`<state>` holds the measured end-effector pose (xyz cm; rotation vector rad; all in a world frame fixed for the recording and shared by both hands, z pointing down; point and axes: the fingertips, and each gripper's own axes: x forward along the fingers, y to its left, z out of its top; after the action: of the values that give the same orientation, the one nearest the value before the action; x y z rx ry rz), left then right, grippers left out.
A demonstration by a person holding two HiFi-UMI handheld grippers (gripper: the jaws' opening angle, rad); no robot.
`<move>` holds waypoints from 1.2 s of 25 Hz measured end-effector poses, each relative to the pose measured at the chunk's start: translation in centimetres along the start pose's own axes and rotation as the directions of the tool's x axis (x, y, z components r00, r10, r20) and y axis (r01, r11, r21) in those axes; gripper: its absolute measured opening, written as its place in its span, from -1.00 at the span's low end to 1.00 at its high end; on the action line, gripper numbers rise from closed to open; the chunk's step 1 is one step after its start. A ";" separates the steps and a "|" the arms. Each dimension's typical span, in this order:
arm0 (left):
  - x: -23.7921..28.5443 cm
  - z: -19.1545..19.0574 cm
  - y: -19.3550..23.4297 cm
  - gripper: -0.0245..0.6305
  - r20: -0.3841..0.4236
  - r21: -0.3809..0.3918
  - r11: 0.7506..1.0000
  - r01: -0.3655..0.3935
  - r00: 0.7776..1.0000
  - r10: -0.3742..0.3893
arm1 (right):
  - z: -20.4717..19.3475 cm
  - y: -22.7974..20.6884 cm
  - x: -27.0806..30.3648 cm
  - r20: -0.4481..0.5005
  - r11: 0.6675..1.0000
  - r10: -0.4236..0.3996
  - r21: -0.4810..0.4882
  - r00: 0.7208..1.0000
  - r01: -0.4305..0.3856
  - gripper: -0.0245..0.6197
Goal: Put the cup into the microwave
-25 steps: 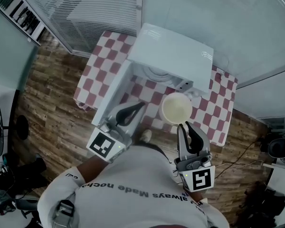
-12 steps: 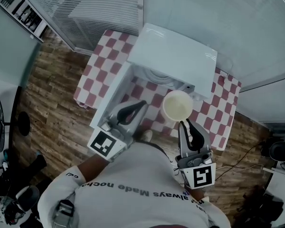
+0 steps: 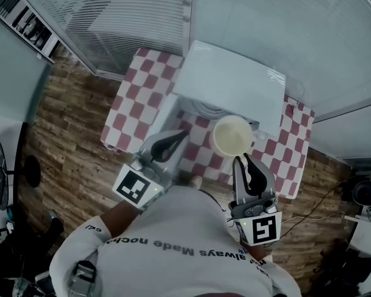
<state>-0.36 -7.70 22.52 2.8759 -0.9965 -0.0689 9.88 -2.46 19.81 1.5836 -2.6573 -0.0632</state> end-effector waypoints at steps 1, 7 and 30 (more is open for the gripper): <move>0.0 0.0 0.4 -0.92 0.003 0.000 1.000 0.001 1.000 -0.001 | 0.0 0.0 0.3 0.003 1.000 -0.010 0.002 1.000 0.010 -0.78; 0.7 -0.4 1.2 -0.92 0.000 -0.006 1.000 0.029 1.000 -0.029 | -1.0 -0.1 1.1 -0.026 1.000 -0.017 -0.003 1.000 0.017 -0.78; 3.8 -9.4 2.4 -0.92 -0.105 -0.081 0.997 0.015 0.994 -0.023 | -9.3 -1.5 1.4 -0.141 0.999 -0.016 0.041 0.990 0.022 -0.78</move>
<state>1.83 -11.24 32.09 2.7840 -0.9254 0.0404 11.10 -4.47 29.07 1.5633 -2.5531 0.1017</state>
